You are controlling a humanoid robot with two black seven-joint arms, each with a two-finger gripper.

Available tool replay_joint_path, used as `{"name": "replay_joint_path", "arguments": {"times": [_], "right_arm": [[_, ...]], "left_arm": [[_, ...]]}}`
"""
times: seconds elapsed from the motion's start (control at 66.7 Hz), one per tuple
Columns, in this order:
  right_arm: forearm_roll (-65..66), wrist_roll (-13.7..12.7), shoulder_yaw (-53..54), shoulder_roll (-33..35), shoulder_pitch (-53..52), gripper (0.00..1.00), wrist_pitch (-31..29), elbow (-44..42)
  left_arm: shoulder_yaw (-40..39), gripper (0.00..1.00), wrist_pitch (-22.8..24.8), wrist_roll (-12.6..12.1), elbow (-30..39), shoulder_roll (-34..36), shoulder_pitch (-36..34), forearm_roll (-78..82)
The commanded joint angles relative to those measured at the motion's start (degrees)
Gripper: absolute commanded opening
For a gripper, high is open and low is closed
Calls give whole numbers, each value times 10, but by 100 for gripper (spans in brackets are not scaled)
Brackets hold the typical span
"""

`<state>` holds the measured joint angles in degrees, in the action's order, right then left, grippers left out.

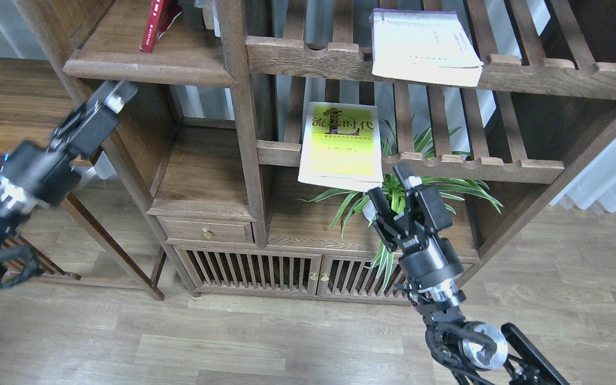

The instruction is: Organize books on shelf

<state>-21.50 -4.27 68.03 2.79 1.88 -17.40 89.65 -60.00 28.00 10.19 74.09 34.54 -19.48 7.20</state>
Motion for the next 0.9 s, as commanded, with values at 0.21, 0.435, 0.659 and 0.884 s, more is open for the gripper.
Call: {"name": "replay_joint_path", "arguments": {"times": [0.21, 0.435, 0.659, 0.884], "right_arm": [[4, 1, 34, -8, -61, 99, 93, 34], [16, 17, 39, -28, -132, 99, 161, 28], [18, 16, 62, -28, -164, 99, 175, 2], [18, 15, 101, -21, -199, 99, 187, -44]], "left_arm": [[-4, 98, 0, 0, -40, -5, -2, 0], [-9, 99, 0, 1, -51, -7, -5, 0], [-10, 99, 0, 3, -52, -7, -5, -2], [-10, 99, 0, 2, -52, -10, -7, -2]]}}
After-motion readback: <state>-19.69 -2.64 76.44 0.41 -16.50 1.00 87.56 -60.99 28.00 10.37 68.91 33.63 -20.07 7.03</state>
